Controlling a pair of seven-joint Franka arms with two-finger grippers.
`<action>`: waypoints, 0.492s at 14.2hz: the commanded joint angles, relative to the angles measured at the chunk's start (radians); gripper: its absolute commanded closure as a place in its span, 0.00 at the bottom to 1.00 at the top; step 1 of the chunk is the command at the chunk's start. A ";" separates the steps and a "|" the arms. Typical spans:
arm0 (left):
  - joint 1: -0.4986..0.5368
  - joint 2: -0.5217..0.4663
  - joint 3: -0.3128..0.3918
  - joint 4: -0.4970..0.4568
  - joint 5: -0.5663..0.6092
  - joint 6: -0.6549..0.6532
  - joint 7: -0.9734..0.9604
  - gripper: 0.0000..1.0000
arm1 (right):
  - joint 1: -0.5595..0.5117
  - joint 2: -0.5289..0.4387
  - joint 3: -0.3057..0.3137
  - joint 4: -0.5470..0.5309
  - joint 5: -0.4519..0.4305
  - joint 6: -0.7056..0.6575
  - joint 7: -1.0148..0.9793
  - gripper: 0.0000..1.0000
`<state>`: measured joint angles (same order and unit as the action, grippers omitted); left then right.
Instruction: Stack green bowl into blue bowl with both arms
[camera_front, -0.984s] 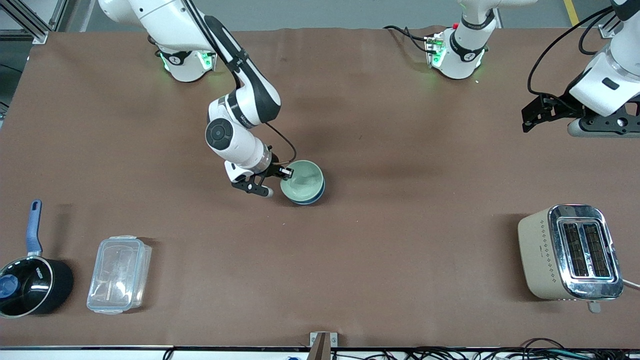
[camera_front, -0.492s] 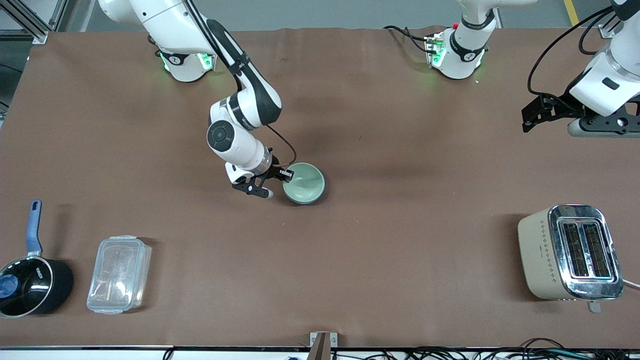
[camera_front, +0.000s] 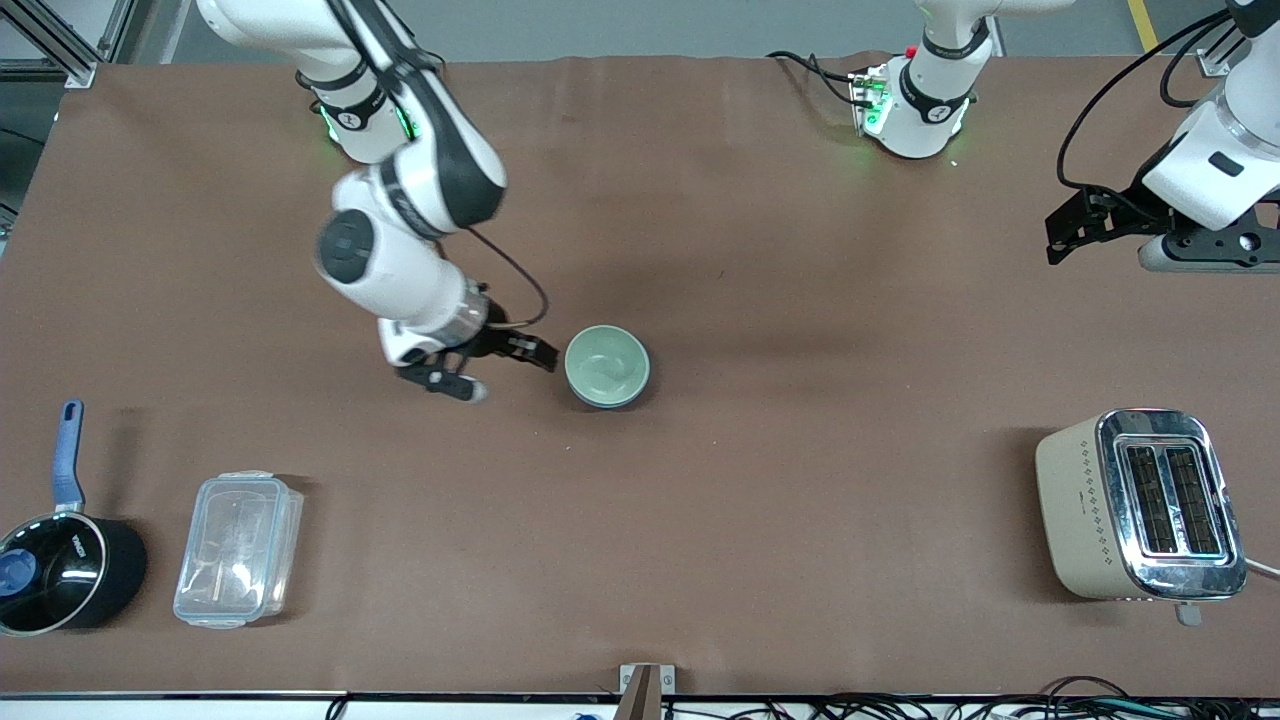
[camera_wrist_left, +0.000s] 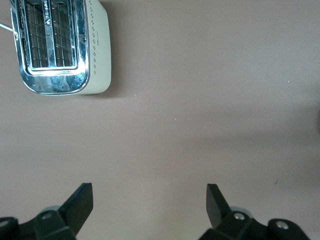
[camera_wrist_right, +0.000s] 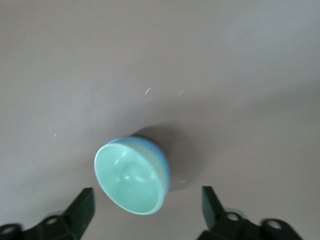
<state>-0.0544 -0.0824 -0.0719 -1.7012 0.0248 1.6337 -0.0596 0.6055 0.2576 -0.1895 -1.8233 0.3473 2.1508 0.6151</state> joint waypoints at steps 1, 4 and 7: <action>-0.002 0.006 0.004 0.017 -0.019 0.002 0.015 0.00 | -0.006 -0.101 -0.109 0.073 -0.172 -0.185 -0.009 0.00; -0.002 0.006 0.004 0.017 -0.019 0.002 0.017 0.00 | -0.009 -0.141 -0.276 0.148 -0.249 -0.267 -0.197 0.00; -0.004 0.006 0.004 0.018 -0.019 0.000 0.017 0.00 | -0.009 -0.146 -0.447 0.232 -0.252 -0.313 -0.456 0.00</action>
<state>-0.0546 -0.0824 -0.0720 -1.7002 0.0248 1.6338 -0.0596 0.5896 0.1069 -0.5548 -1.6479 0.1133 1.8737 0.2829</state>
